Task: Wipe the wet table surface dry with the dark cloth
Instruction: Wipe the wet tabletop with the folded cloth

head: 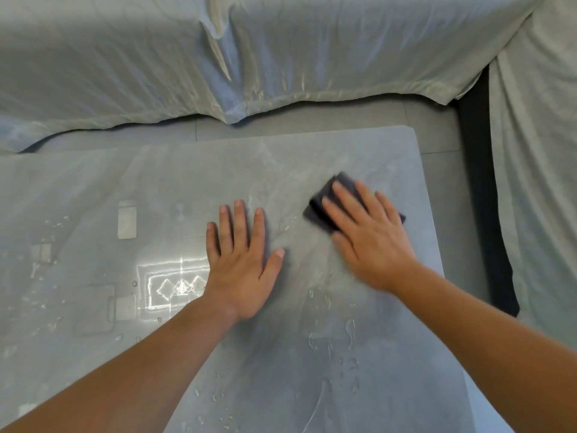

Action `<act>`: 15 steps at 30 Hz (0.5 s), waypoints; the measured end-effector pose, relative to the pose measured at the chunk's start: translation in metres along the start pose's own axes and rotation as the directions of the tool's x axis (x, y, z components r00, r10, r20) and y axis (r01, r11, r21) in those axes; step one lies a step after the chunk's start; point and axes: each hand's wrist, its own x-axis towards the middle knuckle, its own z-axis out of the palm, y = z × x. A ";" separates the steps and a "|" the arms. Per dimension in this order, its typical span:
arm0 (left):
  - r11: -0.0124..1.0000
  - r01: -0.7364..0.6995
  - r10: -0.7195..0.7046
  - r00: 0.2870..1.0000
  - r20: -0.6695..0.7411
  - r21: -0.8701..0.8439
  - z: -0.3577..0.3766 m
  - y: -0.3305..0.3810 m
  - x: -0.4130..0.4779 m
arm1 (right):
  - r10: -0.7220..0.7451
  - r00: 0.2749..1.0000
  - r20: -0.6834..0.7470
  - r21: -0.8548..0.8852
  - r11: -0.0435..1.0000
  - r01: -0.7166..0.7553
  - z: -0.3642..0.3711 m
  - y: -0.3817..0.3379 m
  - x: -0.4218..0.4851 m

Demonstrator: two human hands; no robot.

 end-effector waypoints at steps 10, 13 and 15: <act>0.999 0.006 -0.002 0.996 -0.085 0.042 0.007 -0.001 0.000 | -0.183 0.980 0.075 -0.055 0.981 0.187 0.002 0.001 -0.024; 0.998 0.012 -0.006 0.995 -0.101 0.059 0.009 0.000 -0.001 | 0.148 0.989 0.018 0.016 0.989 -0.148 -0.007 0.034 0.004; 0.998 0.012 -0.006 0.994 -0.107 0.064 0.010 0.000 0.000 | 0.361 0.932 0.007 0.108 0.927 -0.360 -0.011 0.037 0.014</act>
